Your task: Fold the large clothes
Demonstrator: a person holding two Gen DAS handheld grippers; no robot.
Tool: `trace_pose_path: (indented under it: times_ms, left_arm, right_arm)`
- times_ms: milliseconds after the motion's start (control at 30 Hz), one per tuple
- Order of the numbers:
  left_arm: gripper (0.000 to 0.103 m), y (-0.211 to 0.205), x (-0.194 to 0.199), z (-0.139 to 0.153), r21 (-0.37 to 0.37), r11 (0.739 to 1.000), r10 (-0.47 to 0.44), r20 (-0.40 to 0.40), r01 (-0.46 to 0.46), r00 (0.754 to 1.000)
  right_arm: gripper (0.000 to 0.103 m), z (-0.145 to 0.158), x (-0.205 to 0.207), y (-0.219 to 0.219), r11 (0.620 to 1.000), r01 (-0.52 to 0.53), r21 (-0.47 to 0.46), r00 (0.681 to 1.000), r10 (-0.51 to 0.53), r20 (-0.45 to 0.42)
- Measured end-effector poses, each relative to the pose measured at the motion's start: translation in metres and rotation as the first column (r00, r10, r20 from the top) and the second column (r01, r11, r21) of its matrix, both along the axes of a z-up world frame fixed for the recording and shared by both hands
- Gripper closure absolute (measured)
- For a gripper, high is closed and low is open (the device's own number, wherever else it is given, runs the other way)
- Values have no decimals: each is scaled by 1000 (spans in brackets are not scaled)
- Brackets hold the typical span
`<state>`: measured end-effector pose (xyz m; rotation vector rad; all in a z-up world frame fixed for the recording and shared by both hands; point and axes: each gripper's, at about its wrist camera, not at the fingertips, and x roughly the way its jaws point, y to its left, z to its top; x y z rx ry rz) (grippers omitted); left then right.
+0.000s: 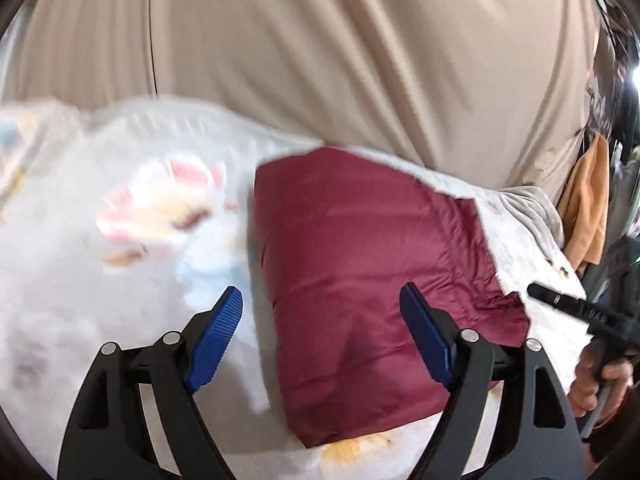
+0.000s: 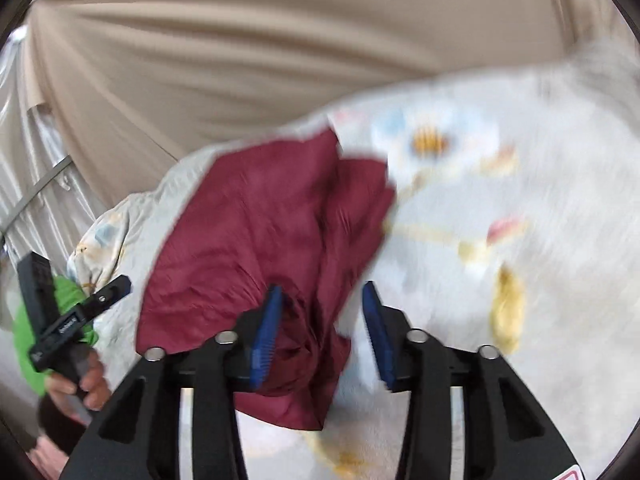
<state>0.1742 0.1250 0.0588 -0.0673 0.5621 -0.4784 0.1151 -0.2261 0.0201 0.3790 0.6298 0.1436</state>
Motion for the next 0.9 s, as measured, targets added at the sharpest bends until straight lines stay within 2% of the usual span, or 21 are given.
trace_pose_path:
  times_ms: [67, 133, 200, 233, 267, 333, 433, 567, 700, 767, 833, 900]
  left_arm:
    - [24, -17, -13, 12, 51, 999, -2, 26, 1, 1000]
    - [24, -45, -14, 10, 117, 993, -11, 13, 9, 1000]
    - [24, -61, -17, -5, 190, 982, 6, -15, -3, 1000]
    - [24, -63, -15, -18, 225, 974, 24, -37, -15, 999]
    - [25, -69, -11, -36, 262, 965, 52, -82, -29, 995]
    - [23, -69, -11, -54, 266, 963, 77, -91, -51, 993]
    - [20, -67, -21, -66, 312, 947, 100, -49, -80, 994]
    - [20, -65, -21, -70, 305, 947, 125, -46, -105, 991]
    - [20, -59, -20, -69, 272, 956, 129, -60, -109, 990]
    - [20, -59, -21, -70, 267, 957, 133, -57, -113, 989]
    - [19, -62, -22, -71, 270, 955, 139, -48, -121, 989]
    - [18, -65, -23, -72, 284, 950, 145, -38, -129, 989]
  right_arm:
    - [84, 24, 6, 10, 999, -26, -21, 999, 27, 38]
    - [89, 33, 16, 31, 996, -68, -51, 997, 70, 41]
    - [91, 31, 32, 53, 989, -71, -131, 997, 74, 16]
    - [91, 24, 39, 68, 978, -62, -199, 998, 60, -18]
    - [93, 10, 40, 65, 968, -56, -245, 997, 42, -60]
    - [102, -11, 46, 66, 955, -45, -293, 991, 7, -130]
    - [103, -38, 41, 62, 968, -65, -242, 984, 22, -177]
    - [102, -38, 40, 67, 958, -71, -278, 984, 21, -178]
    - [101, -18, 28, 60, 983, -44, -181, 989, 17, -147]
    - [101, -14, 24, 61, 981, -41, -188, 991, 15, -136]
    - [102, -24, 31, 67, 969, -47, -241, 986, 6, -165]
    - [102, -36, 38, 68, 968, -53, -245, 984, 8, -179]
